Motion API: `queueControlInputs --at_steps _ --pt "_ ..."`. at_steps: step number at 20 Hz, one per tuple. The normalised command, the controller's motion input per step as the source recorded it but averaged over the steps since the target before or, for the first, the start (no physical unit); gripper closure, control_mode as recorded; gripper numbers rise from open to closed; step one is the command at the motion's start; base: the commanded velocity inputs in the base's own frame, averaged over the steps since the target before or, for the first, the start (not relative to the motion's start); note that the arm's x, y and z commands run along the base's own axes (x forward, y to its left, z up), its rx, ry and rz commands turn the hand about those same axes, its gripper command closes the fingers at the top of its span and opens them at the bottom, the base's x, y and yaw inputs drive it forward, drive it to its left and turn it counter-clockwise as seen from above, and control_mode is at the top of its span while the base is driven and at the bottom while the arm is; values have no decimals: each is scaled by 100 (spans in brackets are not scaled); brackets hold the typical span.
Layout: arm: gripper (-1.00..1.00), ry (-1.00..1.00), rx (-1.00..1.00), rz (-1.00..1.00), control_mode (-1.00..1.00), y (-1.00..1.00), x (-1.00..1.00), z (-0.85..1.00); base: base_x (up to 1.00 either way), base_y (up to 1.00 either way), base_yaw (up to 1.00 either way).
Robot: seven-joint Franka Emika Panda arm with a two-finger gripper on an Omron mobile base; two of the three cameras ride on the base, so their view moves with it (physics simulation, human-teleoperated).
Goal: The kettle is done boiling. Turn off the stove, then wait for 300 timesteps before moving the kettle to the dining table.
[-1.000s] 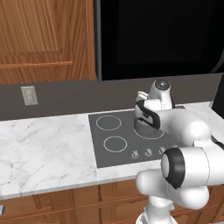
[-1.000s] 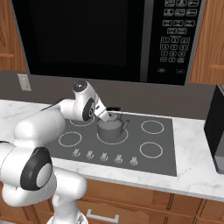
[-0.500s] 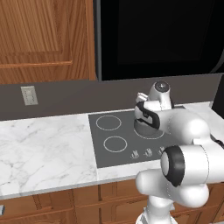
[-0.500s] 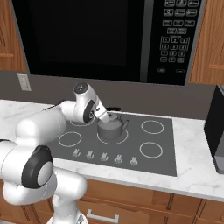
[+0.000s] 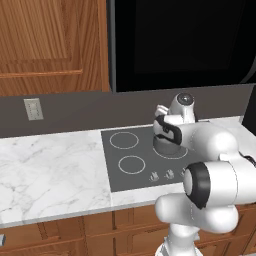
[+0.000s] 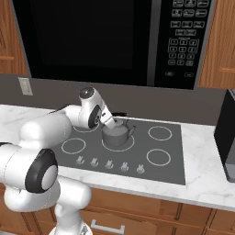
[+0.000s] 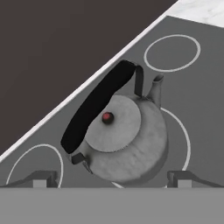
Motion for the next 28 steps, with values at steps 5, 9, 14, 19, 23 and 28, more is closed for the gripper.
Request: queueControlInputs --at_steps 5,9,14,19,23,28 --pt "-100 -3 3 0 -100 0 8 0 0 0 0" --pt "-100 -2 3 0 -100 0 8 -2 0 0 0" --pt "-100 -1 2 0 -100 0 11 -2 0 0 0" --pt "-100 0 1 0 -100 0 11 0 0 0 0" --pt "-100 0 0 0 -100 0 11 -5 0 0 0" --pt "-100 0 0 0 -100 0 11 -12 0 0 0"
